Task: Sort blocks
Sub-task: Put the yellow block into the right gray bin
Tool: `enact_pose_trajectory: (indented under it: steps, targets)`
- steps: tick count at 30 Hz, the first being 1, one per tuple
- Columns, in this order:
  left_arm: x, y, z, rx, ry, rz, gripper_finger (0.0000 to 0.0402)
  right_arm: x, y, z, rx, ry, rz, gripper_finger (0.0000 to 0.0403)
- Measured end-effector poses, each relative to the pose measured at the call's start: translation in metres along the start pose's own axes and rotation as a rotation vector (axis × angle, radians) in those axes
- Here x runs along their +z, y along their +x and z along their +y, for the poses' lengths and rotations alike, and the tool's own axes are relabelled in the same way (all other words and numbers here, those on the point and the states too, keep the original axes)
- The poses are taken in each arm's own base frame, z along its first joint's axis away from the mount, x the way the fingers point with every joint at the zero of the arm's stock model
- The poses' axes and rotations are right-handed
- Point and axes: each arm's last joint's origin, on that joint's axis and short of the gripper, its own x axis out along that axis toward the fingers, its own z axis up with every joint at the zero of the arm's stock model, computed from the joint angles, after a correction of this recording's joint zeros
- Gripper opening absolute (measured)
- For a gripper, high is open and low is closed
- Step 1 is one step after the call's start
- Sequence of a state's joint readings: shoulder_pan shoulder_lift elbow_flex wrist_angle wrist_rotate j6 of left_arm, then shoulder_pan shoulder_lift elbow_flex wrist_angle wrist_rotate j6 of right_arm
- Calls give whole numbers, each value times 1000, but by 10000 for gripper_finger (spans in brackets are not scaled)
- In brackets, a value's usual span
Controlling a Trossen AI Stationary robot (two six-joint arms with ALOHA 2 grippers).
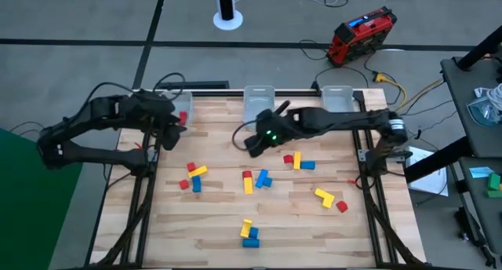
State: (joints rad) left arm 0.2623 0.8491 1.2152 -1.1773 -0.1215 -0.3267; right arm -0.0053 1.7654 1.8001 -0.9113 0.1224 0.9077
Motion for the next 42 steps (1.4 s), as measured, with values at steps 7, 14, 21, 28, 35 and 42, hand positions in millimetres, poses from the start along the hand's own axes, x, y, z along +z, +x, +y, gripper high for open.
enact_pose_trajectory:
  steps: [7, 14, 21, 28, 35, 42]
  targets:
    - [-6, -13, 4, -15, 21, -49, 166, -13, 34, 30, -71, -66, 172, 15]
    - [-9, -18, 5, -19, 20, -61, 166, -33, 62, 46, -125, -88, 334, 98]
    - [-9, -18, 5, -19, 22, -62, 166, -56, 96, 52, -198, -27, 381, 222]
    - [-9, -18, 5, -17, 31, -61, 166, -74, 129, 50, -269, 37, 409, 285]
    - [-9, -18, 5, -15, 33, -62, 166, -79, 155, 47, -281, 90, 401, 296]
    - [-9, -18, 6, 17, 43, -73, 166, -85, 177, 42, -308, 117, 406, 284]
